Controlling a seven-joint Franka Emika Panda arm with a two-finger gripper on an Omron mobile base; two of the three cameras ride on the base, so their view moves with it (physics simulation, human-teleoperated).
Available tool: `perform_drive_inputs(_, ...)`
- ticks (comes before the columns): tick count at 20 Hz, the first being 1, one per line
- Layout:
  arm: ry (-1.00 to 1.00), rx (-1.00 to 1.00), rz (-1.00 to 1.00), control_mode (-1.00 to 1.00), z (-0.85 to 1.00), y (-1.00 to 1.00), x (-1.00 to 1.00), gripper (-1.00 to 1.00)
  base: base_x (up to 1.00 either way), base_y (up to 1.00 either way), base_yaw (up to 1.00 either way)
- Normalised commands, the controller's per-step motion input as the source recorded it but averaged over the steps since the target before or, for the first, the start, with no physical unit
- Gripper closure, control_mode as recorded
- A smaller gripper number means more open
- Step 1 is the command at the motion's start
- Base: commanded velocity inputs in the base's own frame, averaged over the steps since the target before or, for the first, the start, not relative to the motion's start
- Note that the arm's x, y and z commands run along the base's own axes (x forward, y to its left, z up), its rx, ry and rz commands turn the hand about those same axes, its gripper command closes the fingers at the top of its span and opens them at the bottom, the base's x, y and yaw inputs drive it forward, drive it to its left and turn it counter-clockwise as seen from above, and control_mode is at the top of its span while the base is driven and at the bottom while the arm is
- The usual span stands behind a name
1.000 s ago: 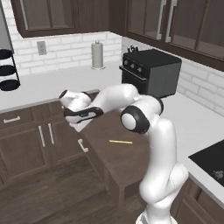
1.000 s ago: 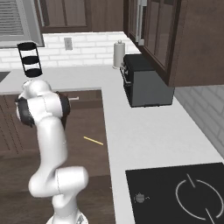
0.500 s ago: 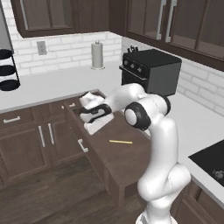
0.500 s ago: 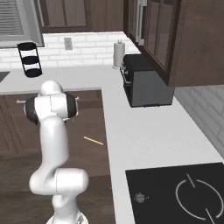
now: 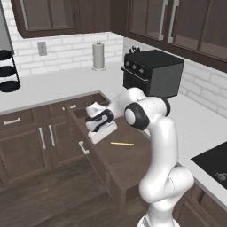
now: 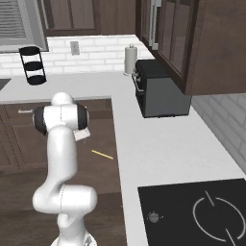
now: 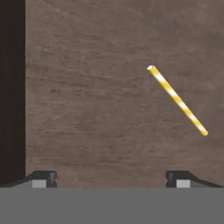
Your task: Take a straw from the drawer in front and place it inside the glass cup on the dining counter.
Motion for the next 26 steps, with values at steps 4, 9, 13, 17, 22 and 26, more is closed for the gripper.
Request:
perform_drive_inputs(4, 0.0, 0.13, 0.04, -1.0, -0.55, 0.0, -0.08, -1.0, 0.0, 0.0, 0.0)
perform_drive_inputs(9, -0.03, 0.09, 0.05, -1.0, -0.49, 0.12, -0.27, -1.0, 0.0, 0.0, 0.0)
perform_drive_inputs(13, -0.04, 0.0, 0.04, -1.0, -0.36, 0.88, -0.81, -1.0, 0.0, 0.0, 0.0)
perform_drive_inputs(17, -0.08, 0.0, 0.0, -1.0, -0.22, 1.0, -1.0, -1.0, 0.0, 0.0, 0.0)
perform_drive_inputs(22, -0.24, 0.0, 0.0, -1.0, 0.12, 0.32, -0.73, -1.0, 0.0, 0.0, 0.0)
perform_drive_inputs(26, -0.18, 0.0, 0.0, -1.0, 0.28, -0.43, 0.13, -1.0, 0.0, 0.0, 0.0)
